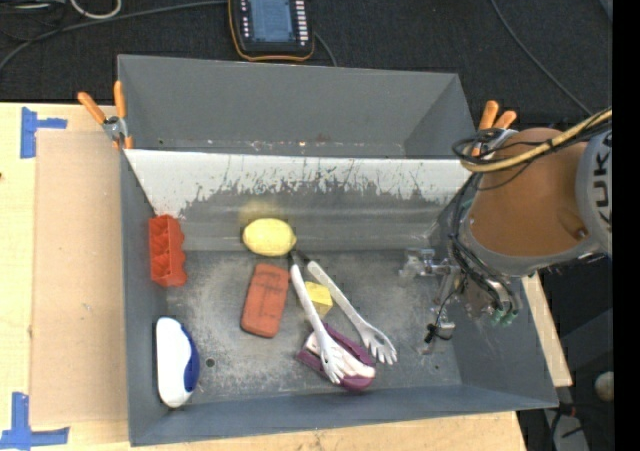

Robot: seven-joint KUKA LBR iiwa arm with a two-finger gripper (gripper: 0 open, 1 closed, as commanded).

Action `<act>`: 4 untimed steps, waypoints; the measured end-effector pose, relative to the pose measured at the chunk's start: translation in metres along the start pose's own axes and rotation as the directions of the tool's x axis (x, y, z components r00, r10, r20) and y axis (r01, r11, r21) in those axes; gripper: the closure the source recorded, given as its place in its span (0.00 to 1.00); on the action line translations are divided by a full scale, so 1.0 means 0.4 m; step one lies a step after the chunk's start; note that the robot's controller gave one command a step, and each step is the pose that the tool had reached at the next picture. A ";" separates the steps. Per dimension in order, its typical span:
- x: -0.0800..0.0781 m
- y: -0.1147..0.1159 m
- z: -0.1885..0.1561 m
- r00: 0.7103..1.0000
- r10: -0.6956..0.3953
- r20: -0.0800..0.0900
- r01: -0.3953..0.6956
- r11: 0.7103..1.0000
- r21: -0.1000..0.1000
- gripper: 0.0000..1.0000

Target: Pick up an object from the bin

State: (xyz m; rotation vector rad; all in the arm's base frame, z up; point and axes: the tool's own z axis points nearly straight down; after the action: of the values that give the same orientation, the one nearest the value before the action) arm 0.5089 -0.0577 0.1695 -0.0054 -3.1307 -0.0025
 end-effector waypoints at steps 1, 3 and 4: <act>-0.005 0.002 -0.011 1.000 -0.004 0.008 0.004 1.000 0.001 0.00; -0.145 0.174 0.129 0.998 0.062 0.019 -0.062 0.998 0.002 0.00; -0.196 0.216 0.175 0.958 0.287 0.002 -0.287 0.958 0.000 0.00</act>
Offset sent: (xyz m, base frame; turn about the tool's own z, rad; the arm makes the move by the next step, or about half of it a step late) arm 0.0438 0.0715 -0.0995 0.1095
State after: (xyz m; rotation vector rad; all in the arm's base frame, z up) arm 0.5866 0.0286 0.0987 -0.4600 -3.0984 0.0000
